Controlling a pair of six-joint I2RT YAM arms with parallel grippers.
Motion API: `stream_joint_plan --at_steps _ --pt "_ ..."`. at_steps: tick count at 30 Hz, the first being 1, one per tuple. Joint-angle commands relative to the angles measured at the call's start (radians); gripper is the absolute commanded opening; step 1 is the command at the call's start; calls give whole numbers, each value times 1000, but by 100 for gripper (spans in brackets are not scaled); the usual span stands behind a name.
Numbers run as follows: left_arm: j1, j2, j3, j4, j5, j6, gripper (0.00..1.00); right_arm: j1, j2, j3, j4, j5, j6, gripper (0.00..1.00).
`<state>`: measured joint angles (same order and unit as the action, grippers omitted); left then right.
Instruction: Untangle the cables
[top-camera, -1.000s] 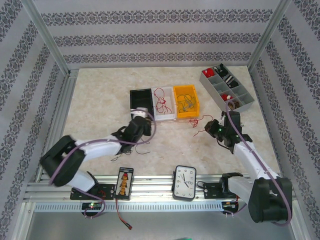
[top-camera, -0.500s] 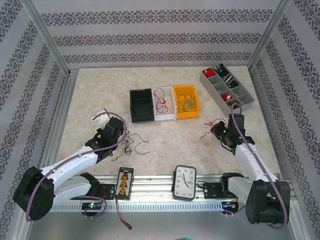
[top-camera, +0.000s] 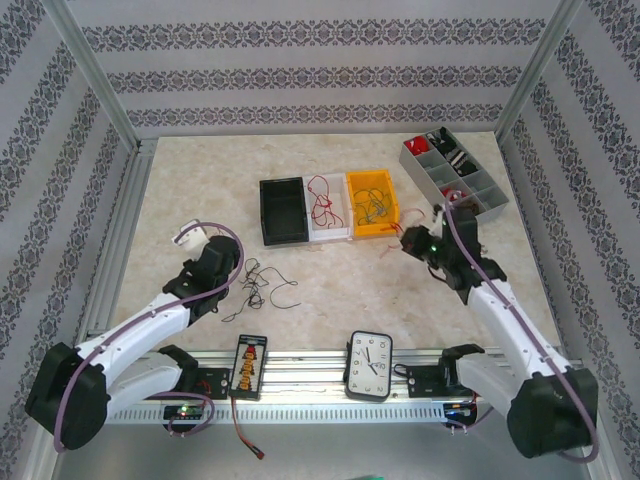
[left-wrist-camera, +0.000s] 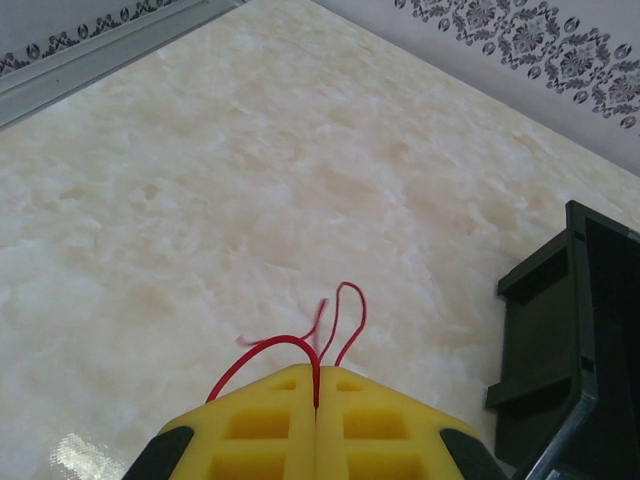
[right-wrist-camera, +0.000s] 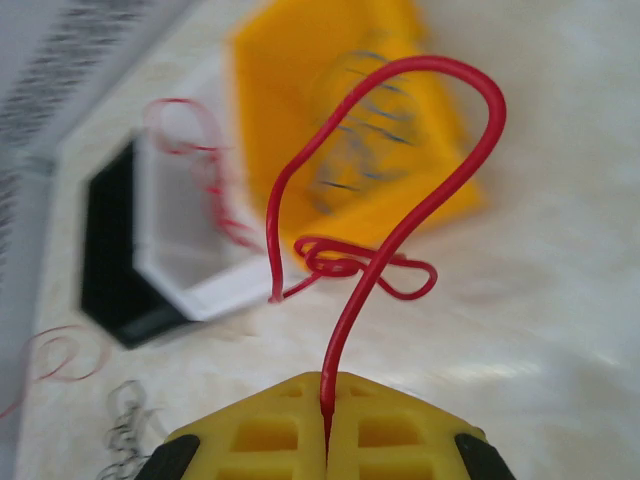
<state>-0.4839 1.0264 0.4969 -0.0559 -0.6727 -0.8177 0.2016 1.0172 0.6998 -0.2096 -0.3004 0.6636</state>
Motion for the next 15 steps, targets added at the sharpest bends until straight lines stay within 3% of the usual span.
stream_joint_plan --at_steps 1,5,13,14,15 --pt "8 18 0 30 31 -31 0 90 112 139 64 -9 -84 0" --pt "8 36 16 14 52 -35 0 165 327 304 70 26 -124 0" --pt "13 13 31 -11 50 -3 0 196 740 629 92 21 -145 0" --pt "14 13 33 -6 54 3 0 201 779 654 94 5 -153 4" --pt "15 15 35 3 65 18 0 211 820 684 90 -8 -163 15"
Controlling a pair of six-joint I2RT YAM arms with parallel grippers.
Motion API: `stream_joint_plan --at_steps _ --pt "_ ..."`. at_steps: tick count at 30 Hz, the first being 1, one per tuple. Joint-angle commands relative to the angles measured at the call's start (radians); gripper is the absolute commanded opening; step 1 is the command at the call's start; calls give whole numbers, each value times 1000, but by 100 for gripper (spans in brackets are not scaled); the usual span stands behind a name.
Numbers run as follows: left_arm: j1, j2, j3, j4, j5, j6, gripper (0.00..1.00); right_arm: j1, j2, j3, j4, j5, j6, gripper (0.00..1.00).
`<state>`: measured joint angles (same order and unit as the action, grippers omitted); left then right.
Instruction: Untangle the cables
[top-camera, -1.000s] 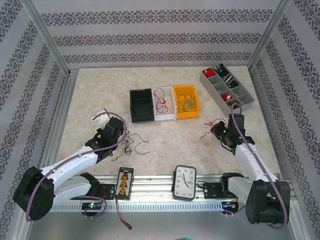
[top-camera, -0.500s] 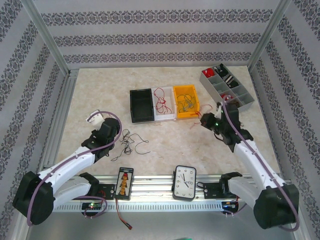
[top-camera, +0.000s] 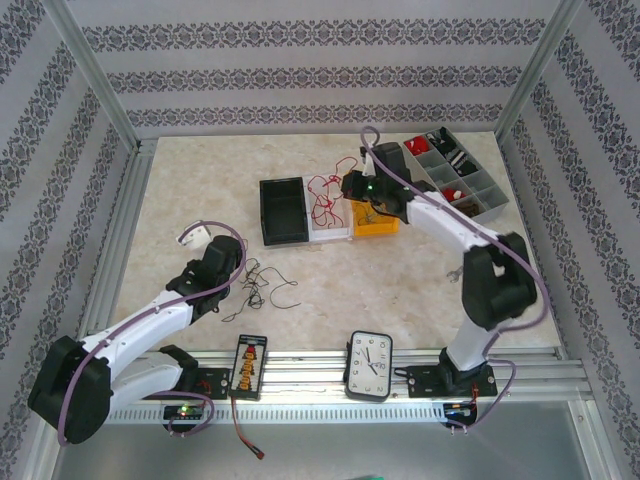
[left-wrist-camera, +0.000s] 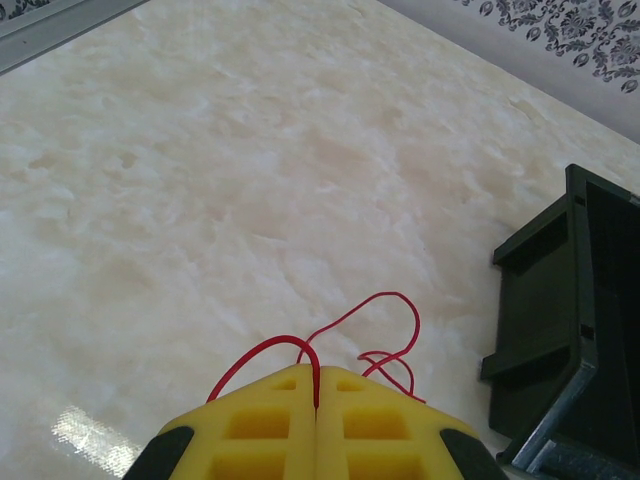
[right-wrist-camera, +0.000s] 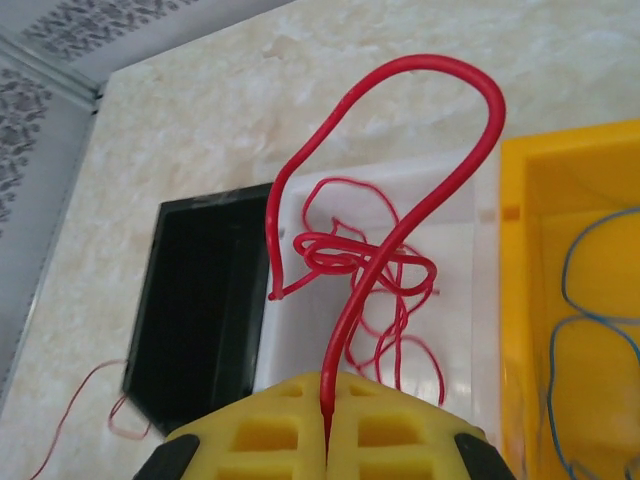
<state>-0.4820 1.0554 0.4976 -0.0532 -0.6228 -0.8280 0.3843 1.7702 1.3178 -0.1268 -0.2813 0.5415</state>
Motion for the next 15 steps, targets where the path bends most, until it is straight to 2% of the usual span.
stream_joint_plan --at_steps 1,3,5,10,15 --pt "15 -9 38 11 26 46 0 38 98 90 -5 -36 -49 28" --pt "17 -2 50 32 51 81 0 53 116 103 -17 -24 -64 41" --pt "19 1 67 50 81 123 0 62 77 71 -11 22 -67 47" --pt "26 -27 136 38 162 219 0 70 -106 -61 9 167 -67 49" --pt "39 -65 240 -34 181 278 0 73 -263 -213 14 253 -53 49"
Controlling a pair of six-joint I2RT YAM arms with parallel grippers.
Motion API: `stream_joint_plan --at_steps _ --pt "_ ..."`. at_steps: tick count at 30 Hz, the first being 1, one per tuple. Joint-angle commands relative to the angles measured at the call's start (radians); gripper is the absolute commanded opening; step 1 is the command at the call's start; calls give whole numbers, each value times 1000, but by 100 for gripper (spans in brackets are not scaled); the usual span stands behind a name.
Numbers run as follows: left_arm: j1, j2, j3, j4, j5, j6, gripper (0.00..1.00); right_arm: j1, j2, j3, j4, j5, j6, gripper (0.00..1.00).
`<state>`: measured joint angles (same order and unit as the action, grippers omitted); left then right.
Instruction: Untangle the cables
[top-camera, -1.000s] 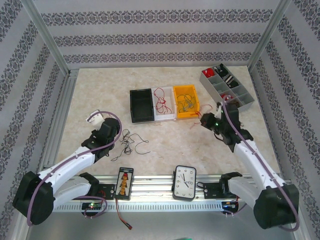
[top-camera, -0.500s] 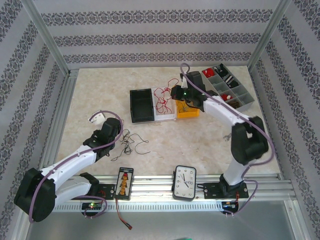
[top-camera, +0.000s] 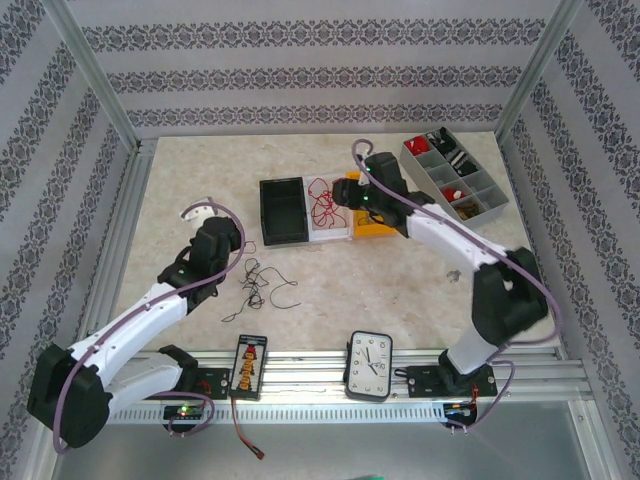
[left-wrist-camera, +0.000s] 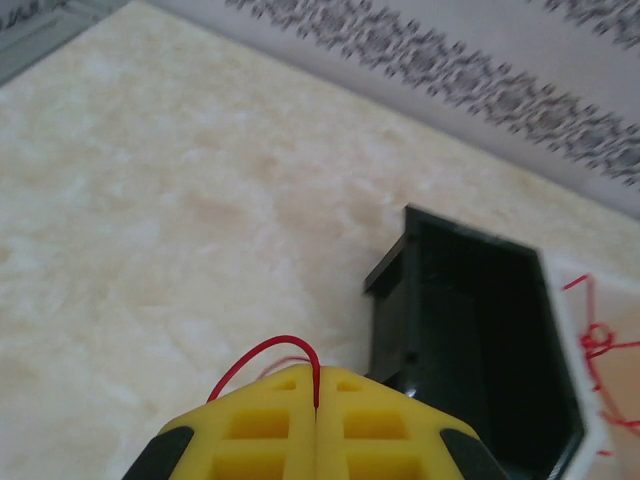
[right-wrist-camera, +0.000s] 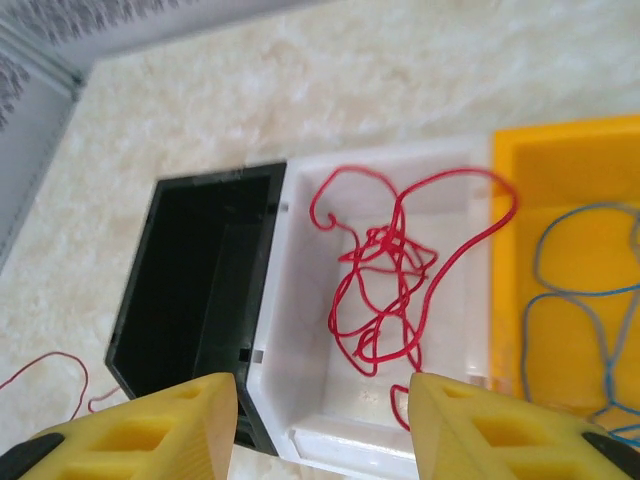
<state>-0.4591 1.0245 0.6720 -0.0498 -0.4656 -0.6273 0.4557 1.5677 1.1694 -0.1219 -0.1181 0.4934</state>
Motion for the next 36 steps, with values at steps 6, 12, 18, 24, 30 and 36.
stream_joint_plan --at_steps 6,12,18,24,30,36 --pt "19 -37 238 -63 45 229 0 1 -227 -258 29 152 37 49" --pt "18 83 421 -38 247 293 0 -8 -333 -372 40 198 52 49" --pt "16 270 502 94 429 231 0 -44 -380 -398 30 193 54 49" --pt "-23 482 543 201 492 172 0 -78 -423 -417 13 190 48 49" --pt "-70 673 627 156 444 172 0 -107 -462 -446 -5 180 54 49" --pt "-96 813 698 89 417 190 0 -127 -491 -471 -14 170 54 49"
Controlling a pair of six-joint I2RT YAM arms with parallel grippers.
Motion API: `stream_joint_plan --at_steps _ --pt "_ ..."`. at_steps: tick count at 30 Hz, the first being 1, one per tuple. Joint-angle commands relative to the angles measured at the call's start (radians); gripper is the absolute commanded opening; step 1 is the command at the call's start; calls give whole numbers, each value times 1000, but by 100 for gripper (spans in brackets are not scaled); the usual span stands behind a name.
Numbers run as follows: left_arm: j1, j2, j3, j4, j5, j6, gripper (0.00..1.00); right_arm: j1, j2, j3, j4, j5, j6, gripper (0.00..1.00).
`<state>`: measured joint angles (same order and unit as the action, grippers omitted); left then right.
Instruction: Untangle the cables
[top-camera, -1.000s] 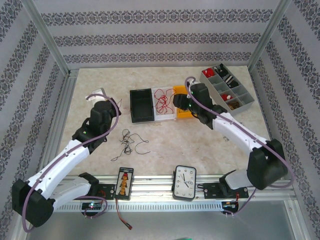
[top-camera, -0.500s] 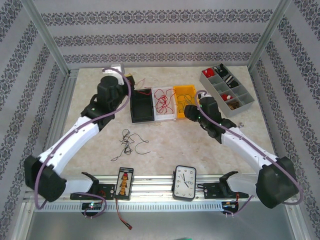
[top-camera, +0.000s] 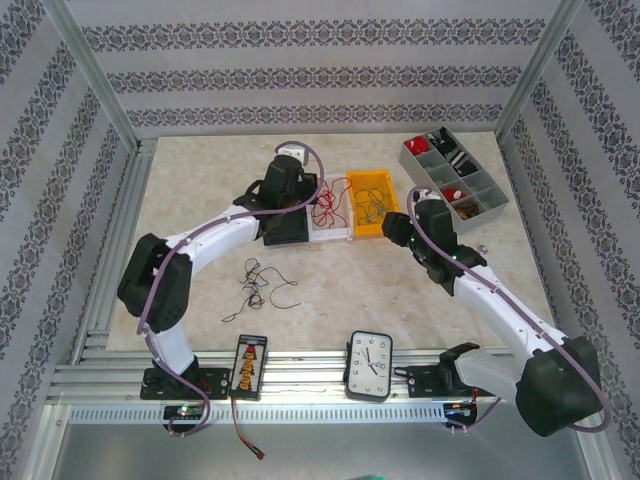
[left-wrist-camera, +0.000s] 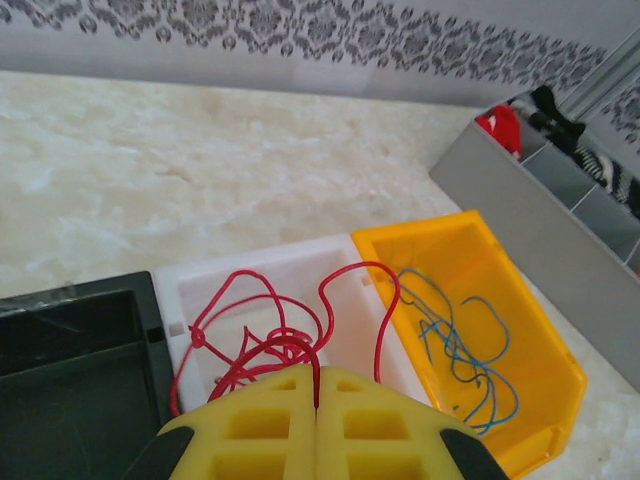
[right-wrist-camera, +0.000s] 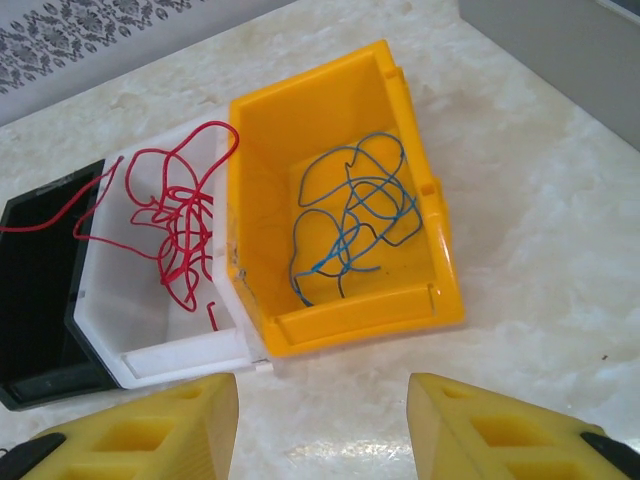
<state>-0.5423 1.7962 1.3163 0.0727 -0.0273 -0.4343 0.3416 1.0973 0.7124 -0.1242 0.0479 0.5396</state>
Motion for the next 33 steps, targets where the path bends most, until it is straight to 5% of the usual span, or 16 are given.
stream_joint_plan --at_steps 1,12,27,33 --pt "-15 61 65 -39 -17 -3 0 -14 -22 -17 -12 1 8 49" --pt "-45 295 284 -194 29 -4 0 -47 -52 -25 -31 -3 2 49" --pt "-48 422 410 -377 -13 -84 0 -68 -82 -42 -41 -14 5 49" --pt "-48 410 488 -421 -19 -84 32 -67 -91 -47 -42 -21 2 49"
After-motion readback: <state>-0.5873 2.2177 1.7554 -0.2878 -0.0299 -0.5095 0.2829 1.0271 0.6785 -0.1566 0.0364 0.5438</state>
